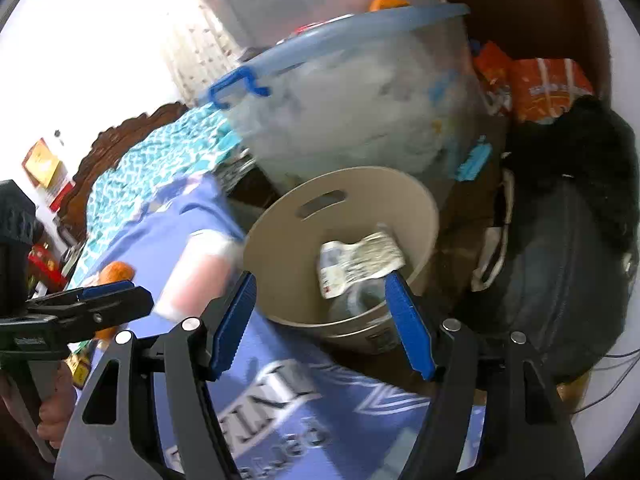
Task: Collect trash
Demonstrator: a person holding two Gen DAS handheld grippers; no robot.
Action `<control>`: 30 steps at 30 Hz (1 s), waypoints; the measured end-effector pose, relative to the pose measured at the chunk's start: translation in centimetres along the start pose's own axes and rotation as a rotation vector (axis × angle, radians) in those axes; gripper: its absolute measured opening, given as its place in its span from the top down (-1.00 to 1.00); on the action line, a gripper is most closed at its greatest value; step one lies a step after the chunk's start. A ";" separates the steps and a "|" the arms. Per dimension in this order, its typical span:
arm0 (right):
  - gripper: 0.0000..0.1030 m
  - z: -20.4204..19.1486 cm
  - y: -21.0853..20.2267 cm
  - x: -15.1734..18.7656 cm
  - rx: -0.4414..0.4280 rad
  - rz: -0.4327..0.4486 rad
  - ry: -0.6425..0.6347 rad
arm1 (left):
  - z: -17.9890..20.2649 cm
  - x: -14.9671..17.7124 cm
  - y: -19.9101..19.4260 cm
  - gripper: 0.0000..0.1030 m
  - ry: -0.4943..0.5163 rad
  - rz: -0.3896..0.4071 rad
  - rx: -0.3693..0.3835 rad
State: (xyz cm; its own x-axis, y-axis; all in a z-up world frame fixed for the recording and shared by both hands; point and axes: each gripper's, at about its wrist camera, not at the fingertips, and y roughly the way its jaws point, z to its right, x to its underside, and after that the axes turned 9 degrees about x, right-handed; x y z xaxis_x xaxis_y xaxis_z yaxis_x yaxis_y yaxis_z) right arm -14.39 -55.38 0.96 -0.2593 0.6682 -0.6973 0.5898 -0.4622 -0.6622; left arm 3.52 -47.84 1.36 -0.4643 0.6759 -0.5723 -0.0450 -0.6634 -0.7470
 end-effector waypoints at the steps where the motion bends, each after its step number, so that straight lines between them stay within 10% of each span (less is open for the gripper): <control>1: -0.31 -0.8 -0.2 0.2 -0.015 -0.003 -0.017 | -0.5 0.3 -1.0 -0.66 -0.019 0.017 0.006; 8: -0.45 -10.1 1.9 1.4 0.013 -0.033 -0.386 | -3.9 3.2 -7.1 -0.67 -0.119 0.101 0.007; 21: -0.63 -16.5 4.2 0.1 0.148 -0.004 -0.544 | -9.6 9.2 -12.4 -0.68 -0.281 0.141 -0.019; 30: -0.62 -9.8 6.4 -4.1 0.376 0.001 -0.370 | -11.1 11.7 -16.6 -0.68 -0.264 0.201 -0.075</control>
State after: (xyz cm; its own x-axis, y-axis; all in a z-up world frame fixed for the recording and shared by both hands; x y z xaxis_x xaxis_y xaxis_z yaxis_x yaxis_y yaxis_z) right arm -2.10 -55.34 2.23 -0.5511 0.4486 -0.7036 0.2932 -0.6853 -0.6666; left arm 8.67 -25.38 3.31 -0.6709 0.4212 -0.6103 0.1313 -0.7426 -0.6568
